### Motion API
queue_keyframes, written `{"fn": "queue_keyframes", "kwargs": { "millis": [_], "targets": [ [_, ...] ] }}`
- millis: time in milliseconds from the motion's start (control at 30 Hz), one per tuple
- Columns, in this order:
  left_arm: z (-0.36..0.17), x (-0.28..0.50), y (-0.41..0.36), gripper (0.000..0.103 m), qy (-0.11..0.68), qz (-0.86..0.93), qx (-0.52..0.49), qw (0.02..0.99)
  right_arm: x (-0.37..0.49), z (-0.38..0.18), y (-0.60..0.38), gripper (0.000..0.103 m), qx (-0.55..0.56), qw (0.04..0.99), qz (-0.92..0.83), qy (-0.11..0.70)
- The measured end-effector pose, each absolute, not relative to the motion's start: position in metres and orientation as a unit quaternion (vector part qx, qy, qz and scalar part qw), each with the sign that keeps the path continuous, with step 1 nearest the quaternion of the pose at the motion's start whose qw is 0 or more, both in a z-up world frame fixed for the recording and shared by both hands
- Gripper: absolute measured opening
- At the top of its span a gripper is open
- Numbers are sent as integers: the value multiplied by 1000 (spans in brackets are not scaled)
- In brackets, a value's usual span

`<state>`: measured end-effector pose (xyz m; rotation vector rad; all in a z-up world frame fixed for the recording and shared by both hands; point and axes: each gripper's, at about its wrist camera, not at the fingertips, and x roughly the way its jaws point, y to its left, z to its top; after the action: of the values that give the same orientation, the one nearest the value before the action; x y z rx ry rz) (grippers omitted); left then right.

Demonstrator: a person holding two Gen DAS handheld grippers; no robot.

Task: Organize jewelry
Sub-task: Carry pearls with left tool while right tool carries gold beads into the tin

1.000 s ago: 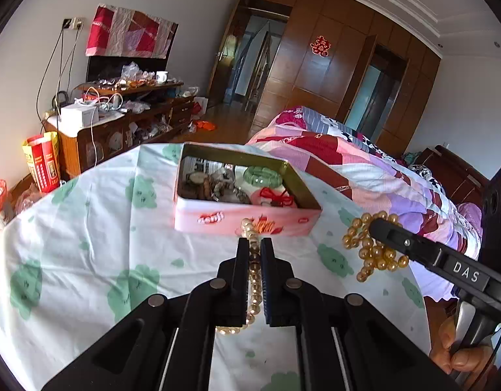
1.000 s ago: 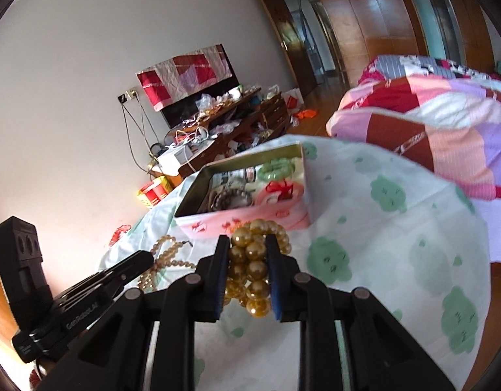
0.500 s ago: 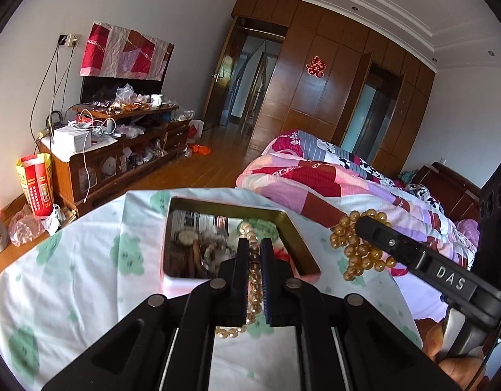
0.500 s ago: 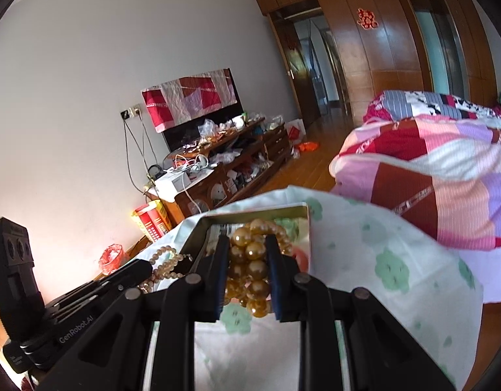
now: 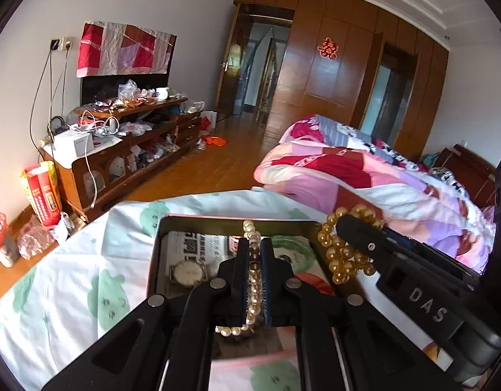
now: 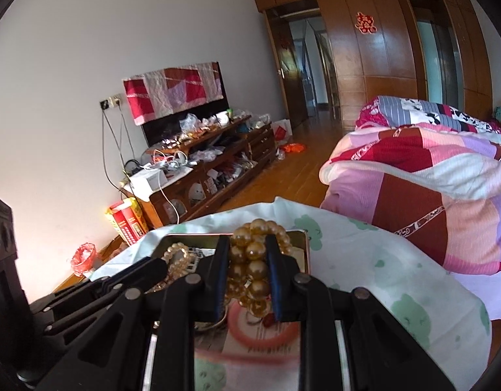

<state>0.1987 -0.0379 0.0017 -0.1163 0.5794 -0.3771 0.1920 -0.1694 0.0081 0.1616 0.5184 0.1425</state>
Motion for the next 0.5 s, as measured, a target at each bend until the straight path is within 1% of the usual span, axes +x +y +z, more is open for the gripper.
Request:
{"fn": "queue_keyframes", "kwargs": {
  "millis": [233,500],
  "targets": [
    [-16,216,-40,6,309,-154,-42,938,218,-14,-169,25,72,954,60,285],
    [-34,226,-45,6,341,-123,-17,932,226,-35,-159,25,31,947,49,317]
  ]
}}
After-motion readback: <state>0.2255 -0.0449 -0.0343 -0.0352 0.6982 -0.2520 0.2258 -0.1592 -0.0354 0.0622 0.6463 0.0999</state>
